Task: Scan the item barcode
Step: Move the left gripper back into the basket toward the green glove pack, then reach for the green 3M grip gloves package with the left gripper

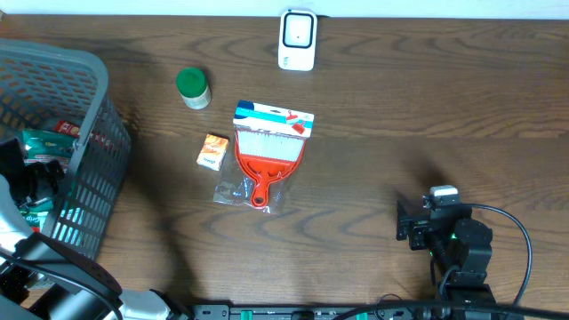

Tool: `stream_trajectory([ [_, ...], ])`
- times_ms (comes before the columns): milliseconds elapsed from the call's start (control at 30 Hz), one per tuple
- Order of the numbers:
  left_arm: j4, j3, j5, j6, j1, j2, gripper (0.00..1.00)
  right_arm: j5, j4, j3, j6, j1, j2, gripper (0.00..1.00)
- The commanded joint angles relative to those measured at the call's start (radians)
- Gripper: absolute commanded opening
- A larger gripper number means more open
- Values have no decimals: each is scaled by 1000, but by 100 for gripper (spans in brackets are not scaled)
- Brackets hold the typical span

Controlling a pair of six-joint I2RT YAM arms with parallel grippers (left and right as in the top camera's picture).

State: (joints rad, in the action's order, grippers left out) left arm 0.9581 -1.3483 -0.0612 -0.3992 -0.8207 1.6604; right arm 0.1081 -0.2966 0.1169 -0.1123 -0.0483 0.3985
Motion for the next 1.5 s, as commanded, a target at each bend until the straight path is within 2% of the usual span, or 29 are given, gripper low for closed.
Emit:
stream_trajectory([
  [0, 40, 3, 26, -45, 2, -9, 100, -4, 5, -2, 13, -3, -1, 99],
  [233, 116, 3, 55, -52, 2, -9, 100, -6, 10, -2, 6, -3, -1, 99],
  [367, 160, 3, 55, -10, 2, -9, 100, -6, 9, -2, 6, -3, -1, 99],
  [633, 130, 3, 17, 31, 2, -49, 100, -6, 4, -2, 6, -3, -1, 99],
  [833, -85, -1, 66, 0, 2, -140, 98, -6, 1, -2, 6, -3, -1, 99],
  [1200, -742, -2, 72, 2, 4, -156, 98, -6, -29, -2, 6, -3, -1, 99],
  [1333, -770, -2, 69, -2, 12, -164, 98, -7, -39, -2, 6, -3, -1, 99],
  [1467, -719, -2, -15, 14, 24, -172, 98, -7, -40, -2, 5, -3, -1, 99],
])
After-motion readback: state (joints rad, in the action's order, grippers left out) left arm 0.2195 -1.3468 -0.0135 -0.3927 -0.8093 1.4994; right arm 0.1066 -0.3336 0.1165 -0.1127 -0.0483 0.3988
